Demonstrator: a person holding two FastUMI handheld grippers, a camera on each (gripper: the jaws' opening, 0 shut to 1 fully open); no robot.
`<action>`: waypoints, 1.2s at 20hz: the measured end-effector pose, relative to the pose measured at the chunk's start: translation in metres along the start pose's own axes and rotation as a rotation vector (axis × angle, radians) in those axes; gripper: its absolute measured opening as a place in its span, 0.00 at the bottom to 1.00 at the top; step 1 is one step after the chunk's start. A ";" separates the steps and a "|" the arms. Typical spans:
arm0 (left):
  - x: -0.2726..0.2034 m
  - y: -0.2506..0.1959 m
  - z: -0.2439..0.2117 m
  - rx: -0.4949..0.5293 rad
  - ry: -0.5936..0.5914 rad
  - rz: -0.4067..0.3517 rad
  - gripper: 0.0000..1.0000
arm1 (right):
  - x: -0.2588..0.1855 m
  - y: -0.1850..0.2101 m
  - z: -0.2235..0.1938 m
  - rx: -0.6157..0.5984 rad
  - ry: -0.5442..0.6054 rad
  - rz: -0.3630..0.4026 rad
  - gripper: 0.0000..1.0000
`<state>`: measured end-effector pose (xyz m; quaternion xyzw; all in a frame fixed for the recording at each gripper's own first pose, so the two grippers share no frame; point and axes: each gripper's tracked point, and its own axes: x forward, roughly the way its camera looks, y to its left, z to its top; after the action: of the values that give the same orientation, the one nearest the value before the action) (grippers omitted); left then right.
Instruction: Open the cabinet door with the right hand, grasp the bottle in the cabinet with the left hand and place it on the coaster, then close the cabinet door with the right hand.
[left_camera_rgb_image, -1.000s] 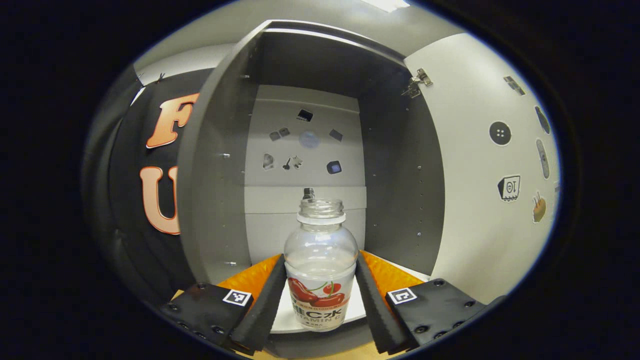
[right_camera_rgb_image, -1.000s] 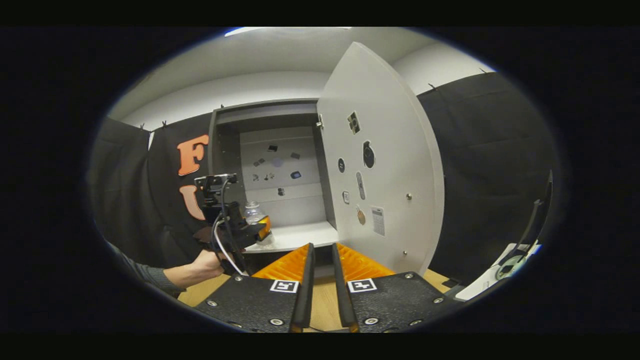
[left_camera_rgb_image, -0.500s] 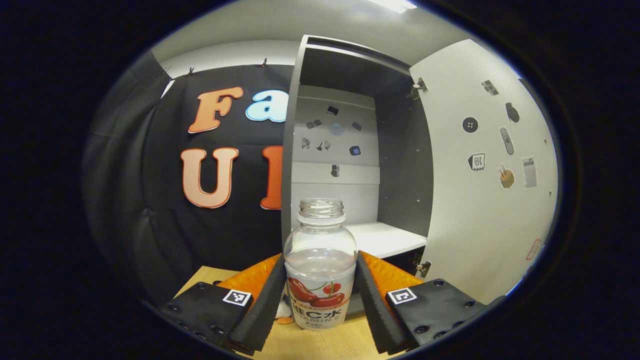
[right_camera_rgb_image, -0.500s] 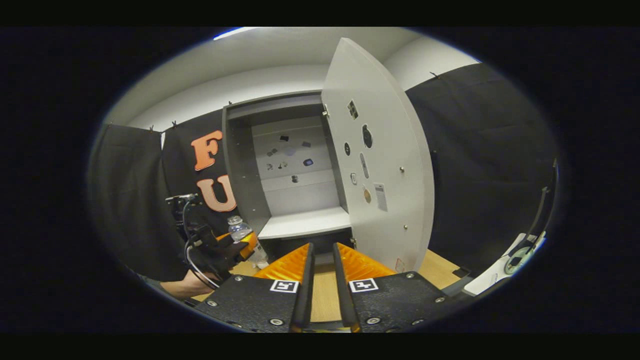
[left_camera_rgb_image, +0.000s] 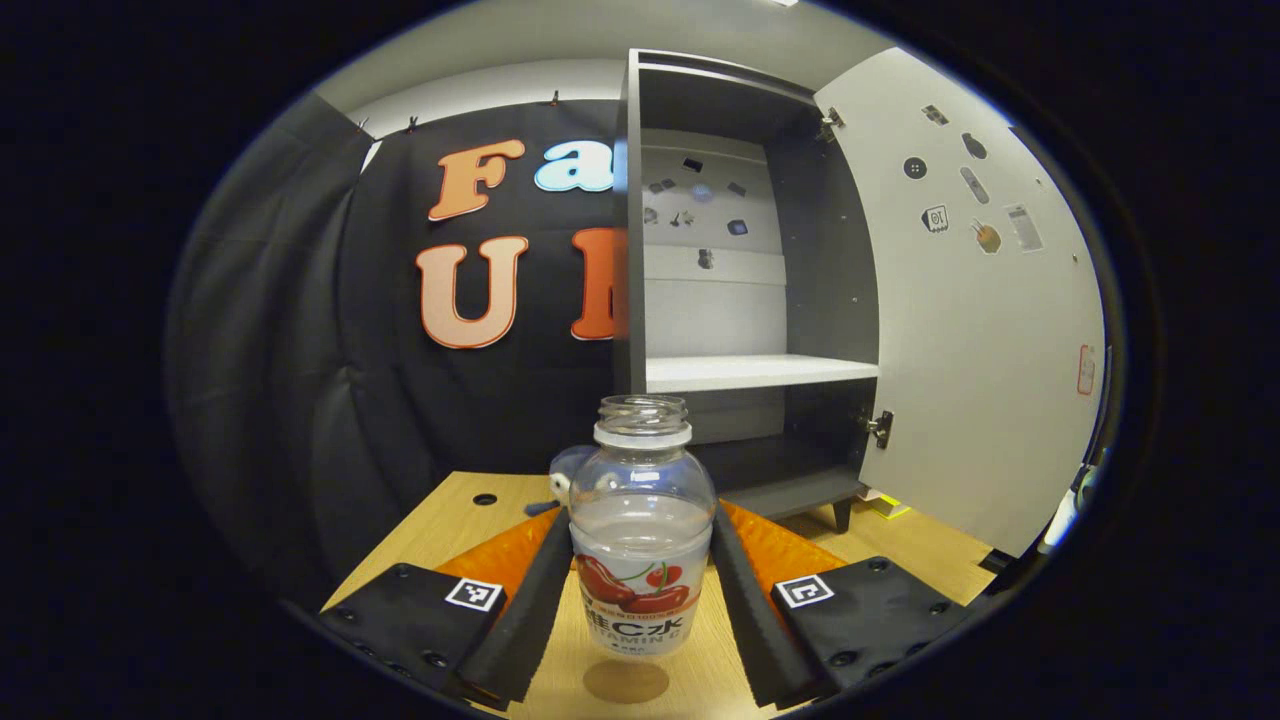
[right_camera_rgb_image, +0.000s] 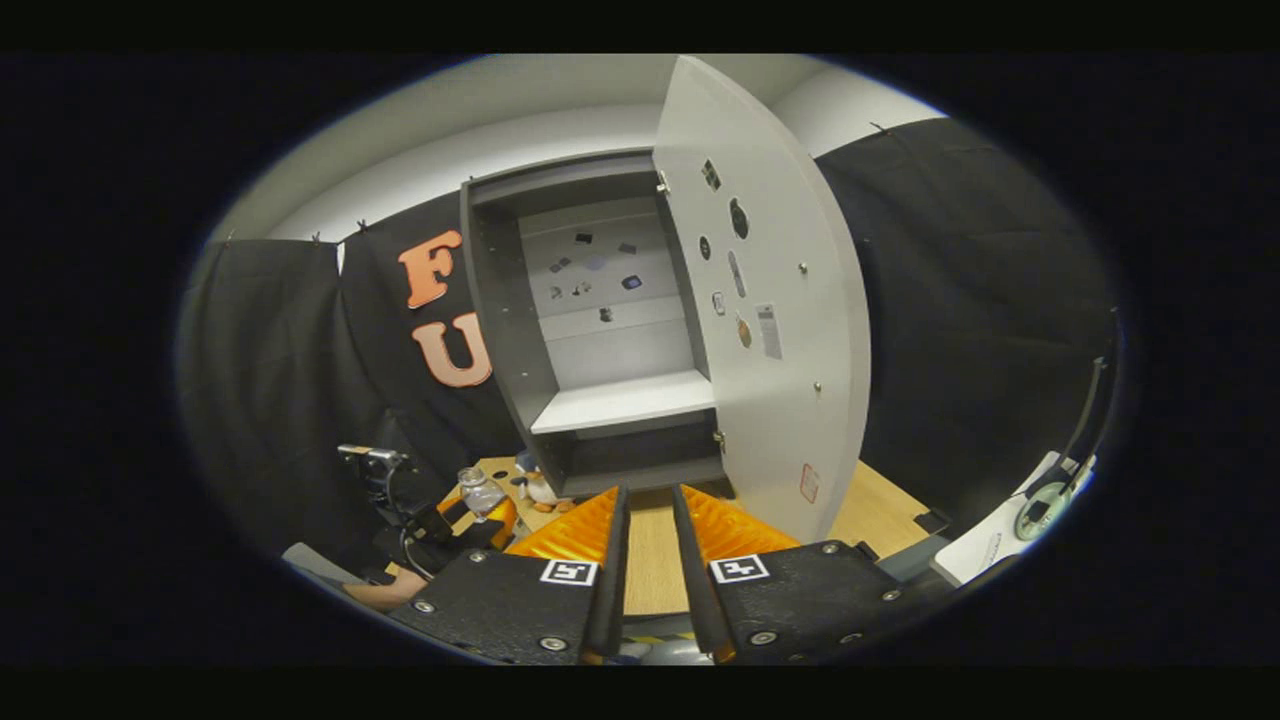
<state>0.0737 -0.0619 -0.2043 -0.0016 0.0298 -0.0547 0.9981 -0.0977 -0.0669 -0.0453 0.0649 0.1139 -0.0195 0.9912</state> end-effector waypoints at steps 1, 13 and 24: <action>-0.004 0.003 -0.012 -0.001 0.011 0.007 0.84 | 0.000 -0.001 -0.004 -0.006 0.011 -0.001 0.27; -0.015 0.013 -0.113 -0.003 0.069 0.025 0.85 | 0.005 -0.001 -0.044 -0.020 0.128 -0.014 0.27; 0.003 0.020 -0.138 -0.023 0.056 0.027 0.85 | 0.016 0.010 -0.065 -0.030 0.196 -0.009 0.27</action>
<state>0.0707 -0.0422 -0.3423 -0.0111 0.0585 -0.0407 0.9974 -0.0961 -0.0483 -0.1100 0.0513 0.2111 -0.0156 0.9760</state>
